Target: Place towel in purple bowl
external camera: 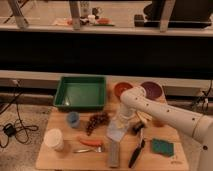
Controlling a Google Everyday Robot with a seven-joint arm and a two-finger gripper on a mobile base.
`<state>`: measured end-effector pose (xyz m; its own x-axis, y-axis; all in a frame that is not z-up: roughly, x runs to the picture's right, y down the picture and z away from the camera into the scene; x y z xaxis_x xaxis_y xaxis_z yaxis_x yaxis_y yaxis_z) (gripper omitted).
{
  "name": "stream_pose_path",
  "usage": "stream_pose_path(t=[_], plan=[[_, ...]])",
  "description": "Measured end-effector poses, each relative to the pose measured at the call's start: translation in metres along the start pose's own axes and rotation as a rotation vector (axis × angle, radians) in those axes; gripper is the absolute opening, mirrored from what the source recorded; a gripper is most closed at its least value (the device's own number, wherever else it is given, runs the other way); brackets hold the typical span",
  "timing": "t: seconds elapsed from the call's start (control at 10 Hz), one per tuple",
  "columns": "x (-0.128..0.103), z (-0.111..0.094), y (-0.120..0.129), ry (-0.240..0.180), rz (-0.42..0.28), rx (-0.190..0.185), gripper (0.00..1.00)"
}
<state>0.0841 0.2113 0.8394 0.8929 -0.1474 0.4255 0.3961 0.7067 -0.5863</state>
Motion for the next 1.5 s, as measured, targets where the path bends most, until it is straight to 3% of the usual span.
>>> stream_pose_path(t=[0.1, 0.4, 0.9, 1.5], plan=[[0.001, 0.000, 0.000, 0.004, 0.009, -0.004, 0.49], [-0.002, 0.000, -0.001, 0.016, 0.005, -0.008, 0.68], [-0.005, 0.002, -0.004, 0.042, -0.009, -0.009, 0.68], [-0.007, 0.015, -0.007, 0.077, -0.036, -0.067, 0.68]])
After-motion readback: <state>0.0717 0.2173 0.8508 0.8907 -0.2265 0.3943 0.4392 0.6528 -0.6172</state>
